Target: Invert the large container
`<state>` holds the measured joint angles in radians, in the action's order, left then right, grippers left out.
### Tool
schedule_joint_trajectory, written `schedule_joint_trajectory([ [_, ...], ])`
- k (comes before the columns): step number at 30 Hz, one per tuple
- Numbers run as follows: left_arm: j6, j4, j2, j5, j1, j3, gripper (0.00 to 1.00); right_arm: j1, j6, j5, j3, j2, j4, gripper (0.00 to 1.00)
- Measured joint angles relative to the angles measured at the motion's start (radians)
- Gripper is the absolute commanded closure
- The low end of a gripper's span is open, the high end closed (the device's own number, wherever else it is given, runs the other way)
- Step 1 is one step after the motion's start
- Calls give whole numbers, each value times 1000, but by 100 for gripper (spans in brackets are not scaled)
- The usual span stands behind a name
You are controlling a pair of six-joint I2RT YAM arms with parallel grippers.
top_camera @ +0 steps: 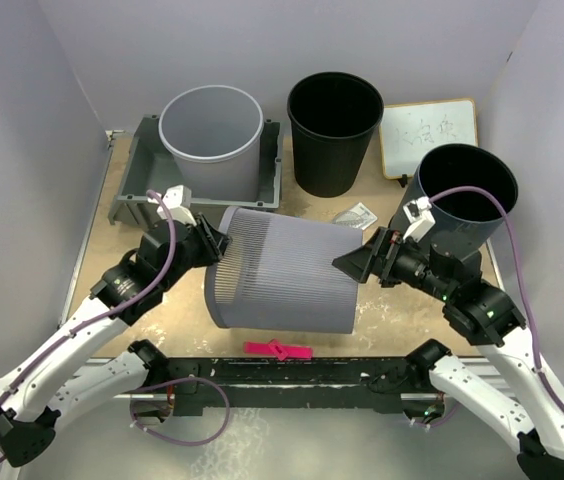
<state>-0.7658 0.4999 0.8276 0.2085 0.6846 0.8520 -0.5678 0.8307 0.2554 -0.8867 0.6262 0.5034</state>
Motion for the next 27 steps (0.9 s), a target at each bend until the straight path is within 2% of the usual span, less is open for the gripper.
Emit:
schedule_joint_trajectory([
  [11, -5, -123, 49, 43, -14, -34, 74, 7, -71, -3, -151, 63, -41, 0],
  [17, -32, -152, 107, -29, -6, -69, 74, -3, -82, 75, -260, 114, -220, 0],
  [21, -54, -143, 154, -131, 38, -122, 74, -22, -79, 153, -258, 158, -309, 0],
  [27, -66, -156, 151, -154, 39, -132, 70, -22, -63, 187, -174, 190, -371, 0],
])
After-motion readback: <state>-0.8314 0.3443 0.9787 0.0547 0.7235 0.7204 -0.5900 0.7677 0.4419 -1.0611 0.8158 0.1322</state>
